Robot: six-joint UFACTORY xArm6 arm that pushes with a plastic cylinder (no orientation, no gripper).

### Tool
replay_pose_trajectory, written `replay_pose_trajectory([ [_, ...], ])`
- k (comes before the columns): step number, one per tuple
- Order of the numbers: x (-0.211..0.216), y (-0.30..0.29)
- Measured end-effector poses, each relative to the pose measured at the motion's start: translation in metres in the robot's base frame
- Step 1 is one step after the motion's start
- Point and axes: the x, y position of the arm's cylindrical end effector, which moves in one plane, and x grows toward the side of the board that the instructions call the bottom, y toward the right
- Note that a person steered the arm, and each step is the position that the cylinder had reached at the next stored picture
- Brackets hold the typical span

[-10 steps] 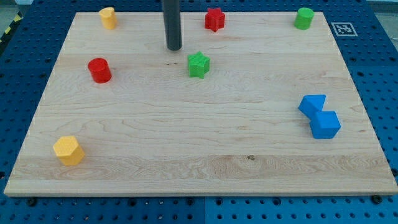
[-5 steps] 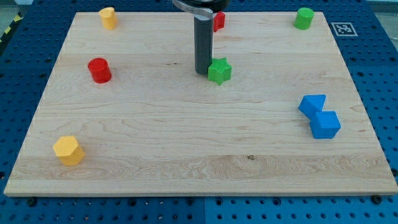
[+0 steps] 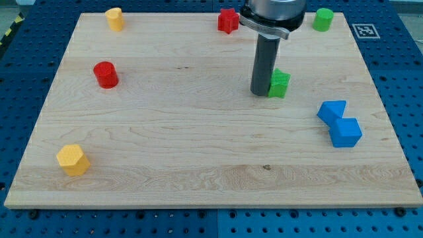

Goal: Push the green star to the center right

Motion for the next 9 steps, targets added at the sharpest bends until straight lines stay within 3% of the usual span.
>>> replay_pose_trajectory([
  [2,0.001,0.041],
  [5,-0.025,0.054],
  [8,-0.043,0.127],
  [9,-0.033,0.091],
])
